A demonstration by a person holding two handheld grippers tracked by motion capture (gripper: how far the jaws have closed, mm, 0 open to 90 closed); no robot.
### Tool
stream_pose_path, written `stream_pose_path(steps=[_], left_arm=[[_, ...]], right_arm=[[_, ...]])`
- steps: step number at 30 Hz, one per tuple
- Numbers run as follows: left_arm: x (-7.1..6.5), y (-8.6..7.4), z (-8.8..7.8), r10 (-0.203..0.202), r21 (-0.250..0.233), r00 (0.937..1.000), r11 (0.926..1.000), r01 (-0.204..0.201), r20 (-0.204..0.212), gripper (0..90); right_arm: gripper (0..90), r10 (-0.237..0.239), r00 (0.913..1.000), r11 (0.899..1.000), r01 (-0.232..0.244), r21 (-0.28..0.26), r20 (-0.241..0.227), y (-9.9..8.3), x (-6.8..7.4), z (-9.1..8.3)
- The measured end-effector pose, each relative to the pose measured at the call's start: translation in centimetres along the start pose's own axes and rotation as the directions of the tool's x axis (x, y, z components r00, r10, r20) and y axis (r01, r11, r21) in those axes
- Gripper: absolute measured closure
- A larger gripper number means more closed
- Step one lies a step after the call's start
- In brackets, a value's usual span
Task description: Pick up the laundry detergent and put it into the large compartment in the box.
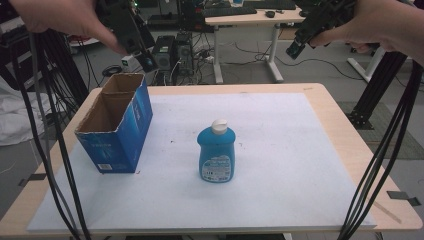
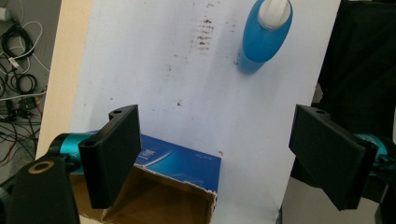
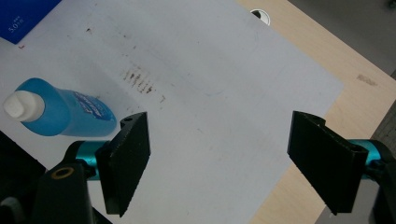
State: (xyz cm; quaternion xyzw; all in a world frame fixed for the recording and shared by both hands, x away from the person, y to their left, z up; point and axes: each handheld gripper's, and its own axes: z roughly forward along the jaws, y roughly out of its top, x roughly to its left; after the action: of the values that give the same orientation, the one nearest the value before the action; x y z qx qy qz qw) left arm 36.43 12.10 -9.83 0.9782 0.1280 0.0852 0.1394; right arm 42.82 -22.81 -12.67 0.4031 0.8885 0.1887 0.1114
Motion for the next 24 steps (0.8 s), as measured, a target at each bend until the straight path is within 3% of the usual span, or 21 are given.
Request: stream_pose_path(steps=[24], left_arm=[[-0.4, 1.7, 1.5, 0.043, -0.010, 0.9984, 0.9990, -0.043, 0.037, 17.0]], right_arm=[[20.6, -0.007, 0.9999, 1.000, 0.007, -0.009, -0.013, 0.1, -0.5, 0.6]])
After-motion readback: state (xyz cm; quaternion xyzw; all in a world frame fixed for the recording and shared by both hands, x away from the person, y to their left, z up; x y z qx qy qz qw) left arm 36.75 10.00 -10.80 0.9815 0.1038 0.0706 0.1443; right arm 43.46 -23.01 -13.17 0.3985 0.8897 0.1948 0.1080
